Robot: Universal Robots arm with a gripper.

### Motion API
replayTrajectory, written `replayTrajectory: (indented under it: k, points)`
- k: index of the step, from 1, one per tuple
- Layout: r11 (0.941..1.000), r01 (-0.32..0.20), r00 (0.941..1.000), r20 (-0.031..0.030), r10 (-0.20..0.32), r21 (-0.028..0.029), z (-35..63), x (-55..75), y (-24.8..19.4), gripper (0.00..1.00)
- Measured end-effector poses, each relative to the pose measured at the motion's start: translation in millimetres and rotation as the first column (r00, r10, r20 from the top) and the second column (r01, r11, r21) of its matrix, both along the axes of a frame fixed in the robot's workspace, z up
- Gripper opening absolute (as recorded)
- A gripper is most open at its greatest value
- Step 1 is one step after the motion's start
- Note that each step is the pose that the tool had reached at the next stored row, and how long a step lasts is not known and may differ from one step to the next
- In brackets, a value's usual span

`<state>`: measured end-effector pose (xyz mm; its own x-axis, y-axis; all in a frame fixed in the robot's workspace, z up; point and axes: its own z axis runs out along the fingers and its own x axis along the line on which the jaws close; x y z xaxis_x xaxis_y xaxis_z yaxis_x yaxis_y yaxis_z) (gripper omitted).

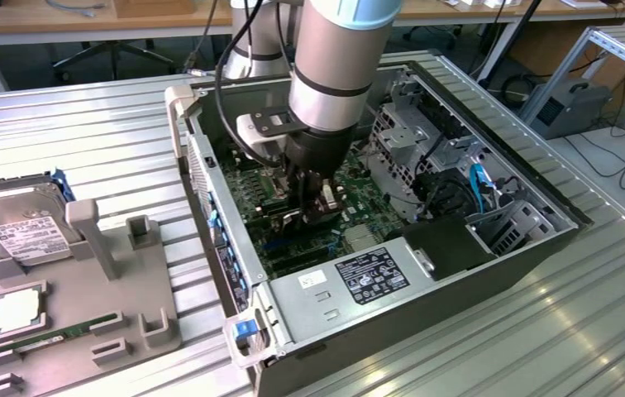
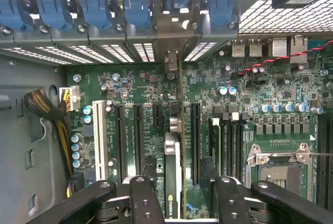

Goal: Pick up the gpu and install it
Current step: 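Insert the gpu into the slot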

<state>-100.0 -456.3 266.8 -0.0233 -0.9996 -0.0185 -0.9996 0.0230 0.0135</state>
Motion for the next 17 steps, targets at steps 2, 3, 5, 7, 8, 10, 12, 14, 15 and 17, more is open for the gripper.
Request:
replayTrajectory:
  k: [2, 3, 5, 7, 8, 10, 12, 14, 15, 17]
  points:
    - [1.0000, 0.000, 1.0000, 0.0000, 0.000, -0.0001, 0.0, 0.0, 0.0, 0.38]
    - [1.0000, 0.000, 1.0000, 0.0000, 0.000, 0.0000, 0.0, 0.0, 0.0, 0.26]
    - [1.0000, 0.000, 1.0000, 0.0000, 0.000, 0.0000, 0.0, 0.0, 0.0, 0.26]
    - [1.0000, 0.000, 1.0000, 0.0000, 0.000, -0.0001, 0.0, 0.0, 0.0, 0.26]
    - [1.0000, 0.000, 1.0000, 0.0000, 0.000, 0.0000, 0.0, 0.0, 0.3, 0.26]
    - [1.0000, 0.000, 1.0000, -0.0001, 0.000, -0.0002, -0.5, -0.1, 0.5, 0.26]
    - [1.0000, 0.000, 1.0000, 0.0000, 0.000, -0.0001, -3.1, -0.1, 0.3, 0.26]
    - [1.0000, 0.000, 1.0000, 0.0000, 0.000, 0.0002, -3.4, -0.1, 0.3, 0.26]
    - [1.0000, 0.000, 1.0000, -0.0001, 0.000, 0.0001, -3.3, -0.1, 0.3, 0.26]
    - [1.0000, 0.000, 1.0000, 0.0000, 0.000, 0.0001, -3.4, -0.1, 0.3, 0.26]
